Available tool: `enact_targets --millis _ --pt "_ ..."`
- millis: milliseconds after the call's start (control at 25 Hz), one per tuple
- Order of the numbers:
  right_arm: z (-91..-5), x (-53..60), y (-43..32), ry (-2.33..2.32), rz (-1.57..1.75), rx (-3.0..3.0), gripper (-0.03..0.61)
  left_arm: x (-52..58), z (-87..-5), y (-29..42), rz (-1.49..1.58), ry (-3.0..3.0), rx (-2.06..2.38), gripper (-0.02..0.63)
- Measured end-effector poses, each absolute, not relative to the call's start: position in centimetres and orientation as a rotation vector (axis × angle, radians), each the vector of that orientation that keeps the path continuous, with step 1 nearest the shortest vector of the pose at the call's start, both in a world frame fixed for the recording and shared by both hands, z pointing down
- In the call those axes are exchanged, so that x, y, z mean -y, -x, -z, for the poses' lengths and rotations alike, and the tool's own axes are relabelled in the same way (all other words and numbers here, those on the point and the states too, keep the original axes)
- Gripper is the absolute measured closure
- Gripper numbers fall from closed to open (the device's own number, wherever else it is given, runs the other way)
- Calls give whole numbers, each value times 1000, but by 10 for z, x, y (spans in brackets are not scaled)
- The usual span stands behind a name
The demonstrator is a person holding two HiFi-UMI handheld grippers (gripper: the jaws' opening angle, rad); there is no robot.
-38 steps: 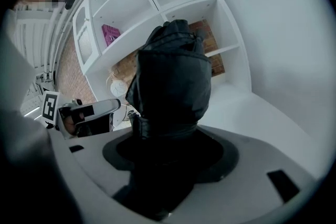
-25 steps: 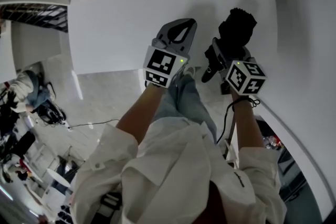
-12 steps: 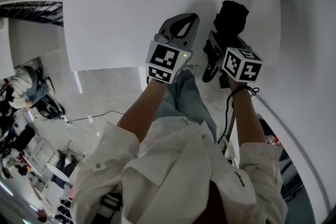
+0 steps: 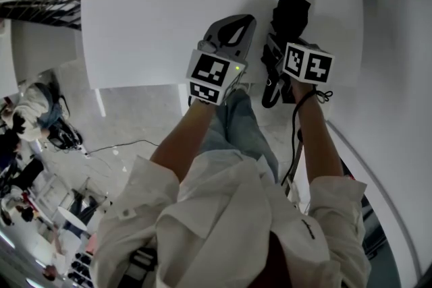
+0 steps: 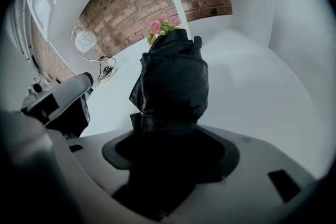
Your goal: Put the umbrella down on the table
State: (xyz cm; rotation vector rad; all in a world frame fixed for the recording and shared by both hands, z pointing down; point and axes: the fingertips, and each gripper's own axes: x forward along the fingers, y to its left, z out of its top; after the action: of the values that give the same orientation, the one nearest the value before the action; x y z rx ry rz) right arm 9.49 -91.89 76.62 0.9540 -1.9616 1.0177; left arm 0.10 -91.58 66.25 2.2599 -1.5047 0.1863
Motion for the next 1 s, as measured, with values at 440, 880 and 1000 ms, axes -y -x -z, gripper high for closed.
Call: enact_targets --millis 440,880,1000 --pt "-787 943 -78 -910 -1005 1877 282 919 -662 7 -173 -2233 1525 583" --pt "-780 944 -76 -910 -944 1875 235 923 -656 8 -177 -2231 1506 583" --pt "-767 949 -77 -922 -885 1926 201 923 -655 11 -180 -2229 1512 583"
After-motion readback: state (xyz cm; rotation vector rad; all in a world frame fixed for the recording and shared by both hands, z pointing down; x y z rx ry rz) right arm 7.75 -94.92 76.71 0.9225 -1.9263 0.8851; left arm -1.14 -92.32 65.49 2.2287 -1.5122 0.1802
